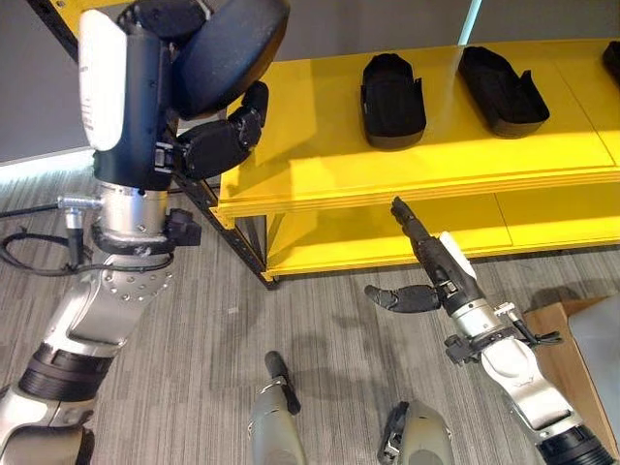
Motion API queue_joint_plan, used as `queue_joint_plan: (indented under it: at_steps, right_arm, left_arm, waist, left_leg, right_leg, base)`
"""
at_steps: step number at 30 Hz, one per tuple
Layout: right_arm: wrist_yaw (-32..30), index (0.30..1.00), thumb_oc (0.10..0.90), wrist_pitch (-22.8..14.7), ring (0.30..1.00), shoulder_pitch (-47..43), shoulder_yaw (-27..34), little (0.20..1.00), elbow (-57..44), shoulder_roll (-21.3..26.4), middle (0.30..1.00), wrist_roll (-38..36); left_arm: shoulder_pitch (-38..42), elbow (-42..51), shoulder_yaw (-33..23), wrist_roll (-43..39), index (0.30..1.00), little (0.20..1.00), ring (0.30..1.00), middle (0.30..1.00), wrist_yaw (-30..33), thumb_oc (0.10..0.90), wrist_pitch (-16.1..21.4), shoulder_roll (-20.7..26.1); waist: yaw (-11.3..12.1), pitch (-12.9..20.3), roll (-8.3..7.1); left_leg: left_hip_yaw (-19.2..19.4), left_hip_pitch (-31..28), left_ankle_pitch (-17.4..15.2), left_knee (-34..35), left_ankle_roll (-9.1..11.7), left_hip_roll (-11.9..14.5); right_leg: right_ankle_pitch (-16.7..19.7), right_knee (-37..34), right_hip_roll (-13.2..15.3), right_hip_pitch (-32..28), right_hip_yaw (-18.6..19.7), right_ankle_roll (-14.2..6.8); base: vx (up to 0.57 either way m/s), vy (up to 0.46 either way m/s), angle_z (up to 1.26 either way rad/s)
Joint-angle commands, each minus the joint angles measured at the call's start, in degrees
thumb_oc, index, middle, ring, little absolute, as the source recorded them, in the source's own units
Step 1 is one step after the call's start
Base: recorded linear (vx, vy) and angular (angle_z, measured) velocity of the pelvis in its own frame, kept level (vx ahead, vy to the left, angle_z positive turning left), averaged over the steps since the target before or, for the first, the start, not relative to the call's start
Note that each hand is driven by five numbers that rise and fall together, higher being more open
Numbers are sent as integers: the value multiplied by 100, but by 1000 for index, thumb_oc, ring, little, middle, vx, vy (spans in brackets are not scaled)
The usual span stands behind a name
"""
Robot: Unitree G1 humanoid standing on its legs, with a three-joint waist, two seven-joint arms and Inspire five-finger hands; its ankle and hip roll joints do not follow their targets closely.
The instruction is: Move parts from the plastic box to the shelf.
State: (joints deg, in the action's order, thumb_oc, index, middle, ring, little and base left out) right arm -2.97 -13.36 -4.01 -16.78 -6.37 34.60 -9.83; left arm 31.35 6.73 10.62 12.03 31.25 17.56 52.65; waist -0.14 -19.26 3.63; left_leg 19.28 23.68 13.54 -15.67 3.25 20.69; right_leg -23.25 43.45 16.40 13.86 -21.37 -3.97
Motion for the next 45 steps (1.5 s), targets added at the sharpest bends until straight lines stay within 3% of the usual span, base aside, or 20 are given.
queue_joint_plan:
  at_steps: [1,19,36,45]
  right_arm:
    - [-16,1000,900,-638,1000,-456,128,1000,-451,-160,1000,-261]
    - [27,1000,900,-720,1000,-468,36,1000,-329,-74,1000,-256]
    - [73,1000,900,-832,1000,-683,-88,1000,-232,6,1000,-194]
    - [155,1000,900,-887,1000,-633,-152,1000,-276,69,1000,-176]
  left_arm:
    - [967,32,-350,194,300,300,300,300,468,400,135,139]
    - [1706,-2025,1265,1833,300,300,300,300,170,400,-447,509]
    - [2061,-3005,2394,2610,300,300,300,300,-195,400,-430,1111]
    - [2746,-3412,3243,2998,300,300,300,300,-339,400,-416,1418]
  waist:
    - [-329,418,-145]
    - [-529,303,-181]
    - [-610,122,-213]
    - [-667,91,-178]
  left_leg:
    - [-539,129,-703,-1319,742,673]
    - [-498,349,-721,-1357,694,740]
    - [-411,388,-710,-1251,670,738]
    - [-364,360,-733,-1259,667,734]
  right_leg:
    - [450,-1199,-213,-798,10,27]
    - [428,-981,-224,-418,122,48]
    - [478,-995,-216,-230,208,51]
    - [476,-945,-187,-186,266,32]
  base:
    - [0,0,0]
    - [-1,1,-1]
    - [0,5,-2]
    - [7,4,-2]
